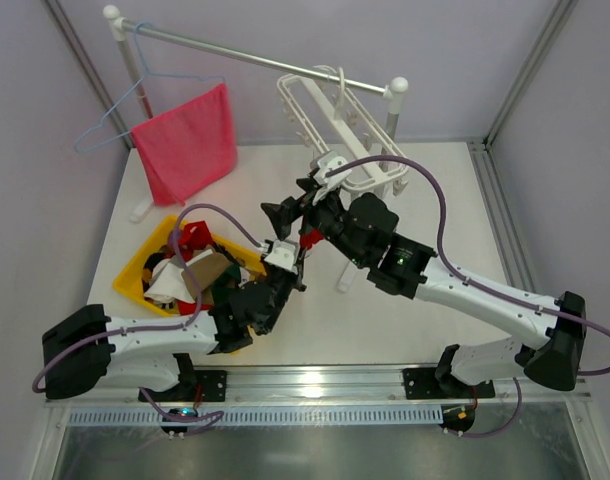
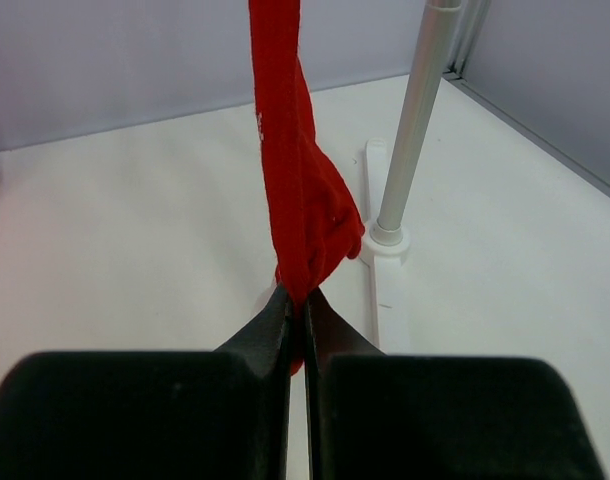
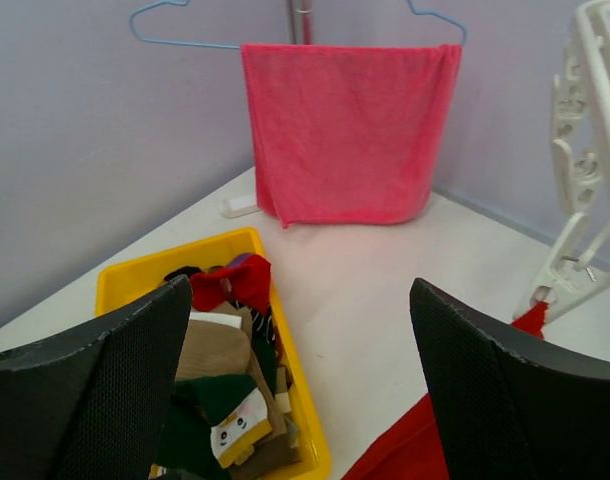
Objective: Remove the socks clipped to the hanger
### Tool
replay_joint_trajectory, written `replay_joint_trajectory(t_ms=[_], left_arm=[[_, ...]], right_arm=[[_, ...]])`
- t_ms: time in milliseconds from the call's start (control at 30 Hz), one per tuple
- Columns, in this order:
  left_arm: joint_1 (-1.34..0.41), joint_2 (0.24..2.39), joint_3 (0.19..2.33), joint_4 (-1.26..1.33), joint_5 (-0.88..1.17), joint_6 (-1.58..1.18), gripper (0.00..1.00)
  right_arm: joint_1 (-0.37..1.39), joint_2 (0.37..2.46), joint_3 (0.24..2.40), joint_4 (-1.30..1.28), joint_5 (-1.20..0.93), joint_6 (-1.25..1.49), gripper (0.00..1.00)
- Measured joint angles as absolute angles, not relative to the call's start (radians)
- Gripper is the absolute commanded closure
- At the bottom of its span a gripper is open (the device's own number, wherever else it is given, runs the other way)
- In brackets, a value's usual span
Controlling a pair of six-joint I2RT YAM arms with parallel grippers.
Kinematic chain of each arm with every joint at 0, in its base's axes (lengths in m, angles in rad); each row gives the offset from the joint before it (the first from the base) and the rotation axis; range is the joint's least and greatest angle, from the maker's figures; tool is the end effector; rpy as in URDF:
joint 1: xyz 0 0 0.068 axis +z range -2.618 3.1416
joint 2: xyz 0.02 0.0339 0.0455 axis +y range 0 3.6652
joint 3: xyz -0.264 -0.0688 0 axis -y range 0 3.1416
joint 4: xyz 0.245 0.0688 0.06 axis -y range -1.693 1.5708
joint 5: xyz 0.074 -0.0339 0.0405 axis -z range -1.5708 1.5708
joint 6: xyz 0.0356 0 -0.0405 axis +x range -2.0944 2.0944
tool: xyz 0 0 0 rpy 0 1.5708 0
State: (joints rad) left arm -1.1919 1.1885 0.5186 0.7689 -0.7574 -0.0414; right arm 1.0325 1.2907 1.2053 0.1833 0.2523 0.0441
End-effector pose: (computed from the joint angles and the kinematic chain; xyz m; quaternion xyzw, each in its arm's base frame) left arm 0.1153 -0.2234 0.2632 0.1094 0.6724 -0.1958 0.7054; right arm 0.1636 0.2566 0.4167 -0.2340 0.6308 0.3042 0.6744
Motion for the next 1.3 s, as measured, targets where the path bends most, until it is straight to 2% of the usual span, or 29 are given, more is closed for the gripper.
replay_joint_trajectory(t_ms=[567, 1100, 1300], left_arm=[[-1.216, 1.182, 0.516, 0.798, -0.743, -0.041, 1.00], [-1.228, 1.182, 0.504, 0.824, -0.731, -0.041, 1.00], [-1.230, 1.182, 0.494, 0.836, -0.728, -0.041, 1.00]], right_arm=[[1.040, 1.349, 1.220, 0.145, 0.664, 0.032, 0.11], [1.039, 1.396, 1.243, 0.213, 0.837, -0.083, 0.11], [1.020, 1.432, 1.255, 0.241, 0.856, -0.111, 0.14]])
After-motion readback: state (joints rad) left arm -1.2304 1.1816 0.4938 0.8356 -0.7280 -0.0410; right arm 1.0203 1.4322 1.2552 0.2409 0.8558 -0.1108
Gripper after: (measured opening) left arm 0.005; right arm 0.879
